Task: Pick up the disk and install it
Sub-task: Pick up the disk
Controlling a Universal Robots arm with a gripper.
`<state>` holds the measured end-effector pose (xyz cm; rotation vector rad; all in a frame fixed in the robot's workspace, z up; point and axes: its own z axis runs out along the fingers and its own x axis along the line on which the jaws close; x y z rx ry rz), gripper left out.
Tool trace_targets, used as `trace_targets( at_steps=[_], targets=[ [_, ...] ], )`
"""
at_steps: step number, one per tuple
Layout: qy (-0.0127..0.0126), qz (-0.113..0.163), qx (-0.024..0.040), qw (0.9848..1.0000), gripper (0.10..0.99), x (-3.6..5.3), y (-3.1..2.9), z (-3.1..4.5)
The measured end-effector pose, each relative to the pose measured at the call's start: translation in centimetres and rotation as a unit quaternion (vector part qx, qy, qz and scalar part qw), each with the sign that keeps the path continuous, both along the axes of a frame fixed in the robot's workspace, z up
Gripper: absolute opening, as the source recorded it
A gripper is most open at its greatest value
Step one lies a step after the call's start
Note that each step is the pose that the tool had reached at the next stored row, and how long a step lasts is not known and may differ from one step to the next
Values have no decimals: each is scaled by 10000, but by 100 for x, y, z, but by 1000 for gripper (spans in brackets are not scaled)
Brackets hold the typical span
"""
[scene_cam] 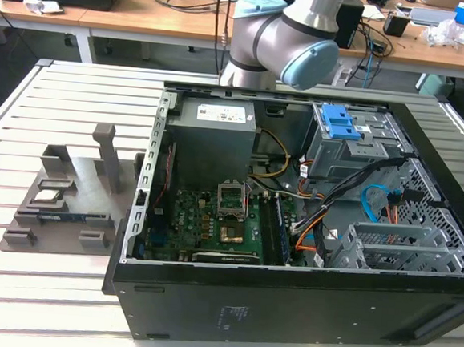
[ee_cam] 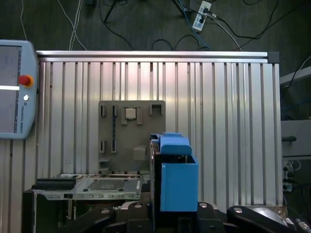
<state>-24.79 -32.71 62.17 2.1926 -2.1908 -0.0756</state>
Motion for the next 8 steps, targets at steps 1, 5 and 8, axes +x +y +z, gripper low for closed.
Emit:
trace_targets(
  at_steps=[1,5,8],
  targets=[
    [2,1,0,10000,353,42,0,1],
    [6,0,0,10000,353,165,0,0],
    [12,1,0,10000,353,322,0,0]
  ],
)
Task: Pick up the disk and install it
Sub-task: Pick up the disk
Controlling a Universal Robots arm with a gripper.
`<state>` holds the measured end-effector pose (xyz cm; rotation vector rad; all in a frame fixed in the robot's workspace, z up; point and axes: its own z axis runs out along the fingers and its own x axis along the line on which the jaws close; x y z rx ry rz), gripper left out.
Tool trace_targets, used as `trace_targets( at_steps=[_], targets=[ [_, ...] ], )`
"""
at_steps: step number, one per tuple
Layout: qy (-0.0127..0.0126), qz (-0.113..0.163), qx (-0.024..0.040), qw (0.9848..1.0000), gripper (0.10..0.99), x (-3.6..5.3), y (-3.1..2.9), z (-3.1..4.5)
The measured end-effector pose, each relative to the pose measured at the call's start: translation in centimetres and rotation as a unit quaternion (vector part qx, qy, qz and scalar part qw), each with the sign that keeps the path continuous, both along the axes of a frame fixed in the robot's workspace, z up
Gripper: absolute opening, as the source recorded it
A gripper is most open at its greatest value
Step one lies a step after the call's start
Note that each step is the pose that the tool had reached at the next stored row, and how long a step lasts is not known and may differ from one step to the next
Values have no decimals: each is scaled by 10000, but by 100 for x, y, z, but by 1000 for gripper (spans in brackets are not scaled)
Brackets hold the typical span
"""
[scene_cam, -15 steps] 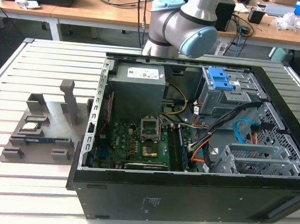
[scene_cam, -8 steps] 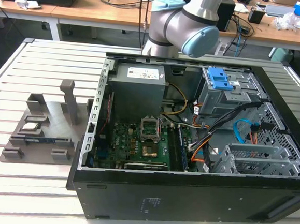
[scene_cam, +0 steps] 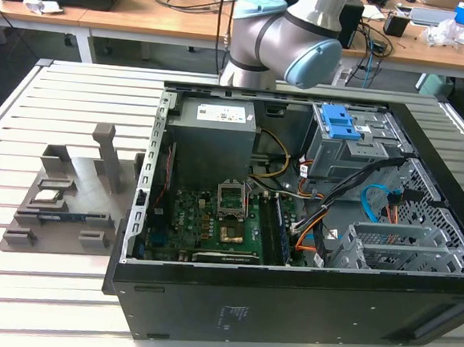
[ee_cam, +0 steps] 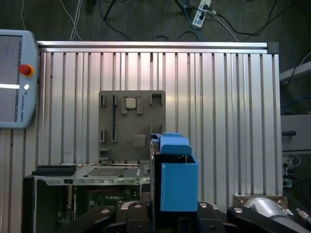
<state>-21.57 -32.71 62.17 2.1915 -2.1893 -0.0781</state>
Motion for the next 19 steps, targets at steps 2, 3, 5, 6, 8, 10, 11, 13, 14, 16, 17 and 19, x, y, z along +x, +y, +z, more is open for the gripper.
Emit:
trace_targets(
  at_steps=[2,3,5,6,8,10,11,13,14,16,17,19],
  targets=[
    [2,-1,0,10000,353,72,0,0],
    [6,0,0,10000,353,152,0,0],
    [8,0,0,10000,353,216,0,0],
    [9,-1,0,10000,353,257,0,0],
    [10,0,0,10000,353,348,0,0],
    [11,-1,0,10000,353,428,0,0],
    [11,0,0,10000,353,470,0,0],
    [11,-1,0,10000,353,559,0,0],
    [11,-1,0,10000,353,584,0,0],
    [12,0,0,10000,353,639,0,0],
    [11,0,0,10000,353,684,0,0],
    [11,0,0,10000,353,789,0,0]
  ],
)
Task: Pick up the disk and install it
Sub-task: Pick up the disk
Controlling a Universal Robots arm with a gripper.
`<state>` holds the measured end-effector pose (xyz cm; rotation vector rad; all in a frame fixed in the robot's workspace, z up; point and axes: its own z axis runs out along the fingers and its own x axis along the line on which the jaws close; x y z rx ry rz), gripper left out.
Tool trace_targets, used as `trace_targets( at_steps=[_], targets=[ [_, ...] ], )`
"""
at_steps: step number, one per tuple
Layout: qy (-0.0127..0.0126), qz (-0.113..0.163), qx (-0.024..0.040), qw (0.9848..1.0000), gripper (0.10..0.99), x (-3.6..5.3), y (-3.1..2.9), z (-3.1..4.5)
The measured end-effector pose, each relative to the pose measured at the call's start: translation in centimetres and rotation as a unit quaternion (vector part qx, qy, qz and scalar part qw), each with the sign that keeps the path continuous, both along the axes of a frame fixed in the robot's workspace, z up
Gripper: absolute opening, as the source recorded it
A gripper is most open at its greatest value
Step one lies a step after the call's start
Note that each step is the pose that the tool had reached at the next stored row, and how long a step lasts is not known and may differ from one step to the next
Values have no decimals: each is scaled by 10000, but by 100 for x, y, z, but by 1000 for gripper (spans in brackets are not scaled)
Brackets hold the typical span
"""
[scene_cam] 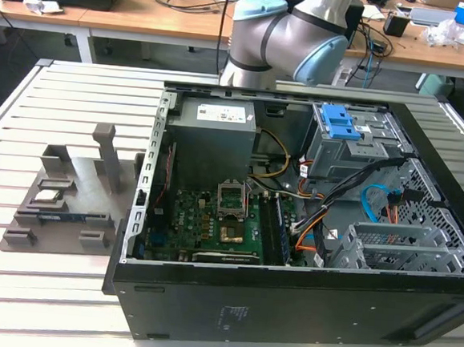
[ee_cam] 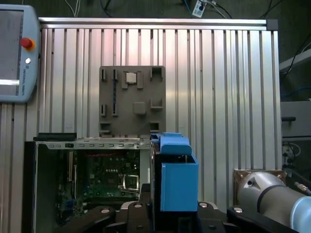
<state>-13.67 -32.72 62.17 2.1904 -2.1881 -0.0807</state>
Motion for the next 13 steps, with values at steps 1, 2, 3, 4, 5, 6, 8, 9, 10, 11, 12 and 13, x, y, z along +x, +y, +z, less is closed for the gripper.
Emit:
trace_targets(
  at_steps=[1,2,3,4,5,6,8,9,10,11,12,13],
  targets=[
    [0,-1,0,10000,353,45,0,0],
    [0,0,0,10000,353,108,1,0],
    [1,0,0,10000,353,151,1,0],
    [0,-1,0,10000,353,185,1,0],
    [1,-1,0,10000,353,206,2,-2],
    [1,-1,0,10000,353,220,2,-6],
    [1,0,0,10000,353,242,1,-21],
    [2,0,0,10000,353,249,2,-30],
    [2,-1,0,10000,353,263,1,-48],
    [2,-1,0,10000,353,286,2,-70],
    [3,0,-1,10000,353,302,2,-82],
    [3,-1,0,10000,353,324,2,-101]
  ],
)
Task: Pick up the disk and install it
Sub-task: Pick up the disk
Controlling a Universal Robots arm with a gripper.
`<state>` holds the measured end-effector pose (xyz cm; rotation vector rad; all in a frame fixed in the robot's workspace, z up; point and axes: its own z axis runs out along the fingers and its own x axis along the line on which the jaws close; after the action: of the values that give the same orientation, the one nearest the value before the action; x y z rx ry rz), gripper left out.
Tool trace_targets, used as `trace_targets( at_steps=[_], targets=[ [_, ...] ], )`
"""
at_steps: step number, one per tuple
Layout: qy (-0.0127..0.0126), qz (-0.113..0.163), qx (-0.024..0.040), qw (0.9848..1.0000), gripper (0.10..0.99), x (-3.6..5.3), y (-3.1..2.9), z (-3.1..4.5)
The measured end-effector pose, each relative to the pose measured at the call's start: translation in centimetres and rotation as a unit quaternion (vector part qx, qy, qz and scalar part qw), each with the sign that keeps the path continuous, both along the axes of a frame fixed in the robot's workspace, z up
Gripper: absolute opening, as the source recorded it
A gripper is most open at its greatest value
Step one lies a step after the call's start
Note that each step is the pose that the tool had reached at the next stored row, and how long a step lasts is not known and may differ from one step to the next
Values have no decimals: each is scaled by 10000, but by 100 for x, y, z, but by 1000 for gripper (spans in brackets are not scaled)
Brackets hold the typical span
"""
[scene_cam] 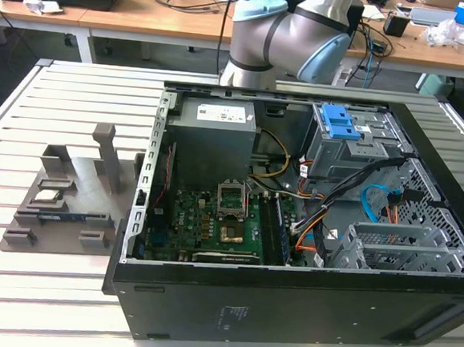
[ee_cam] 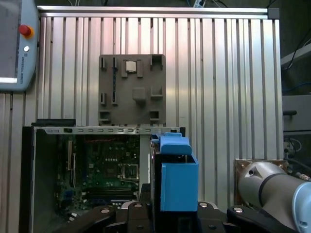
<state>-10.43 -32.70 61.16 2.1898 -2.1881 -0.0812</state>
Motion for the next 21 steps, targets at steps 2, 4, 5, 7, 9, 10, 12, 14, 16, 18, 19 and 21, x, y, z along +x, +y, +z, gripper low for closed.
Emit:
trace_targets(
  at_steps=[2,4,5,7,9,10,12,14,16,18,19,21],
  targets=[
    [0,1,0,10000,353,30,0,-41],
    [0,1,0,10000,353,47,0,-70],
    [1,1,0,10000,353,51,0,-78],
    [1,1,0,10000,353,58,0,-96],
    [1,0,1,10000,353,64,0,-120],
    [1,0,0,10000,353,66,0,-130],
    [1,1,0,10000,353,71,0,-163],
    [1,1,0,10000,353,75,0,-193],
    [1,0,0,10000,353,79,0,-221],
    [1,1,0,10000,353,82,0,-236],
    [1,1,0,10000,353,85,0,-247],
    [1,1,0,10000,353,90,0,-268]
  ],
)
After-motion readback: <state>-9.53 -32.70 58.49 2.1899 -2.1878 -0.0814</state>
